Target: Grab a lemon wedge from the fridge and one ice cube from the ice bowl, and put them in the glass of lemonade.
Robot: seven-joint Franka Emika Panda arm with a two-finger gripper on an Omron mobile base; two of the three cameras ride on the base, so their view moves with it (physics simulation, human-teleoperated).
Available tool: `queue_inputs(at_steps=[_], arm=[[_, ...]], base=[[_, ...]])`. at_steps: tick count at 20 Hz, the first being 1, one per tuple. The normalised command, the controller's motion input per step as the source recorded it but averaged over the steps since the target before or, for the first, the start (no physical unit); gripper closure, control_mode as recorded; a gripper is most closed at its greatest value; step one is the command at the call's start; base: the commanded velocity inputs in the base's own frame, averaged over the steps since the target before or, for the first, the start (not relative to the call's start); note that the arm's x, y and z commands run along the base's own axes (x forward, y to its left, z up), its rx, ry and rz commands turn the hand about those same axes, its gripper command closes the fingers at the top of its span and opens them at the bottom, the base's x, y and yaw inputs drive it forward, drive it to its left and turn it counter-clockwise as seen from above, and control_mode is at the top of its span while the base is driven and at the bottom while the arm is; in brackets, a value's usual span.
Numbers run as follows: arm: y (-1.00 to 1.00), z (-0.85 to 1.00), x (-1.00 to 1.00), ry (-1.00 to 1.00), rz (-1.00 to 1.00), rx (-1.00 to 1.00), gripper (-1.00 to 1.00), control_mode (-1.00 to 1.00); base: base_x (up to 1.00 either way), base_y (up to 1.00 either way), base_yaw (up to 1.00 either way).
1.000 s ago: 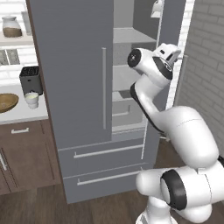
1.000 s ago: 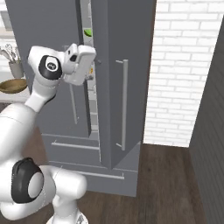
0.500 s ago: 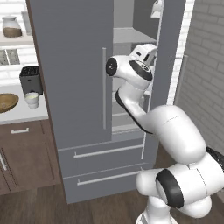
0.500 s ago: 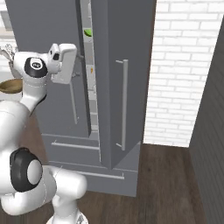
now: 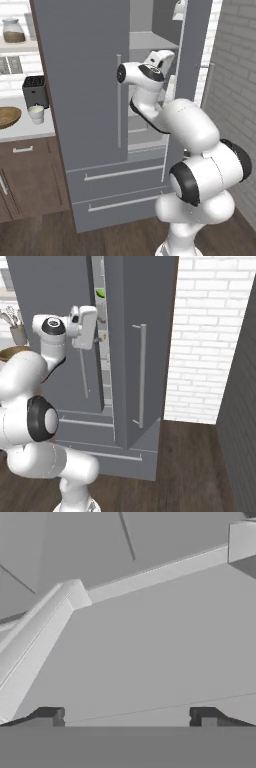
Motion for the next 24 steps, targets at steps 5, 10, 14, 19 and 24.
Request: queue_inputs(at_steps=[5,10,14,19,24], arm=[[-0.93,-0.15,0.0,0.01,-0.2,0.0,-1.0,-1.0],[-1.0,-0.09,-0.01,0.01,-0.2,0.01,-1.0,-1.0],[-1.0,-0.16,-0.01,0.0,-0.21,0.02,-1.0,-1.0],[-1.0,-0.19,-0.03,0.0,-0.2,0.04,-1.0,-1.0],[-0.98,-0.02,-0.04,0.0,-0.16,0.05,-1.0,-1.0]], base=[[0.0,0.0,0.0],[0.0,0.0,0.0],[0.0,0.0,0.0],[0.0,0.0,0.0],[0.0,0.0,0.0]])
